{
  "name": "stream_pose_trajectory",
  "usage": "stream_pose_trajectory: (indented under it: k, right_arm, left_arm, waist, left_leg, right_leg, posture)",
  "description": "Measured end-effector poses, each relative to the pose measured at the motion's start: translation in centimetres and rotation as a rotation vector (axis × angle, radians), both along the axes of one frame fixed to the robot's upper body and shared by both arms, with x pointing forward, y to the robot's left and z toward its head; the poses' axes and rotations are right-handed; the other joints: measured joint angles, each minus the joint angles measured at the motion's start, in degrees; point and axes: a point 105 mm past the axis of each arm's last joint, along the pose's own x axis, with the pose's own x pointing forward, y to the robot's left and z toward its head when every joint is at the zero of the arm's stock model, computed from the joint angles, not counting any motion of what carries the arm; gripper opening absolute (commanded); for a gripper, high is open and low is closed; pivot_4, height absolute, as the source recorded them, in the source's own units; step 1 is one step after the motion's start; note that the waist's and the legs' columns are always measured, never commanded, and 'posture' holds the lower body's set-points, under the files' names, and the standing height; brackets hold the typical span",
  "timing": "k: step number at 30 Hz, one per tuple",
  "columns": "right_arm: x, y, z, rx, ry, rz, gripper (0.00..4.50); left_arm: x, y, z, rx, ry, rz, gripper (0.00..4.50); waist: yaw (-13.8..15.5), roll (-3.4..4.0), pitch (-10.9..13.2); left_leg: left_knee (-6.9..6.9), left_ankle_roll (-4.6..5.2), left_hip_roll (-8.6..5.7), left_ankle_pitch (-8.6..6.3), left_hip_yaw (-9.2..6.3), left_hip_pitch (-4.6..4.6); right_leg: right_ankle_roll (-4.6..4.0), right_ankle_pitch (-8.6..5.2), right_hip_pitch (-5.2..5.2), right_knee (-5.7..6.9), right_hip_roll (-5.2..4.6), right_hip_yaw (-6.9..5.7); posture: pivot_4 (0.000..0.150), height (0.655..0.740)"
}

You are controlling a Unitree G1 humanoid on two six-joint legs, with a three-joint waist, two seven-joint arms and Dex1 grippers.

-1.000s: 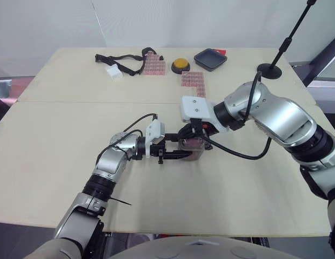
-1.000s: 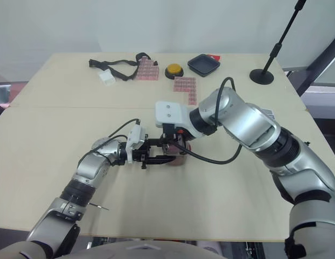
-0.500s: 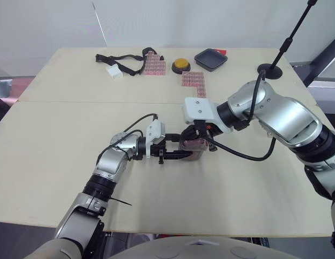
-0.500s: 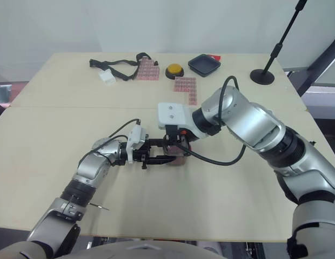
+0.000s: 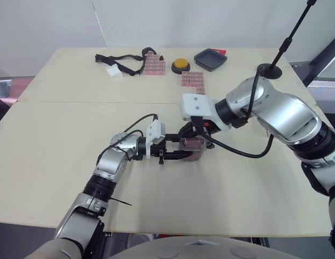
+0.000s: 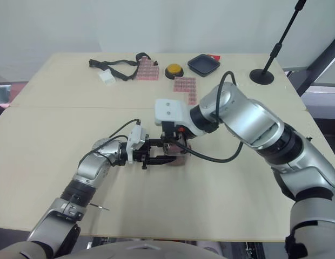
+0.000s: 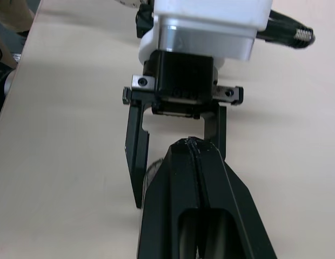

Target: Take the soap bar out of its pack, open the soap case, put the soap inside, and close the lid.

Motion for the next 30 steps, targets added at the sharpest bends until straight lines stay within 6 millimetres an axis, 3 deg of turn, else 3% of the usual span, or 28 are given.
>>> stream_pose_trajectory:
  k: [12, 30]
  right_arm:
    - [0.8, 1.0, -1.1, -0.008, -0.021, -0.007, 0.01]
    - [0.7, 0.6, -1.1, -0.037, -0.035, 0.033, 0.01]
  left_arm:
    - [-0.1, 0.0, 0.0, -0.001, -0.001, -0.001, 1.93]
    - [-0.1, -0.1, 0.0, -0.002, 0.001, 0.0, 1.93]
  waist:
    - [-0.05, 0.0, 0.0]
    - [-0.02, 0.0, 0.0]
  left_leg:
    - [0.0, 0.0, 0.0, 0.0, 0.0, 0.0]
    - [0.0, 0.0, 0.0, 0.0, 0.0, 0.01]
  right_leg:
    - [0.0, 0.0, 0.0, 0.0, 0.0, 0.0]
    - [0.0, 0.0, 0.0, 0.01, -0.01, 0.0]
  posture:
    - [0.15, 0.74]
    - [0.15, 0.74]
